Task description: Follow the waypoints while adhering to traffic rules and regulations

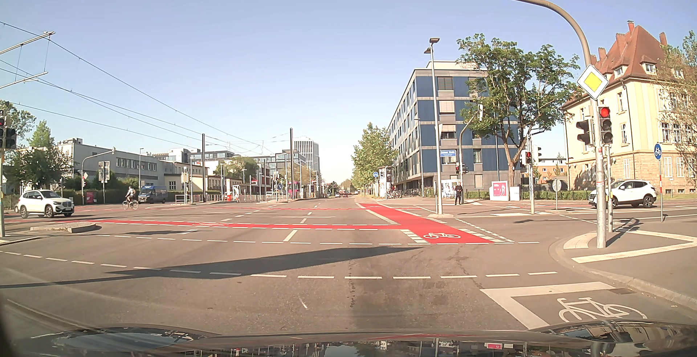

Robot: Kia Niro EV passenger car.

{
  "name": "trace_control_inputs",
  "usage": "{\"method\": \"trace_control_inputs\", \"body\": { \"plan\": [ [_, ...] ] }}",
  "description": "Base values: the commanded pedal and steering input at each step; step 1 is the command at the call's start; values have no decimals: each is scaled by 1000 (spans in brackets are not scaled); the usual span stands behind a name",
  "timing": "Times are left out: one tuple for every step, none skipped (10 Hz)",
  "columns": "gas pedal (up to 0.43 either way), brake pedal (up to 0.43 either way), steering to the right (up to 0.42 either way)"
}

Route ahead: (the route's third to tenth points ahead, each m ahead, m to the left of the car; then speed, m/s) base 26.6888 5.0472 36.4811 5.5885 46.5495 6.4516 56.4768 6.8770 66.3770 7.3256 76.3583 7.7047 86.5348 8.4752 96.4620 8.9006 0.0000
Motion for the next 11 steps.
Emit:
{"method": "trace_control_inputs", "body": {
  "plan": [
    [0, 189, -51],
    [0, 189, -51],
    [0, 189, -51],
    [0, 189, -51],
    [0, 189, -51],
    [0, 189, -51],
    [0, 189, -51],
    [0, 189, -51],
    [0, 189, -51],
    [0, 189, -51],
    [0, 189, -51]
  ]
}}
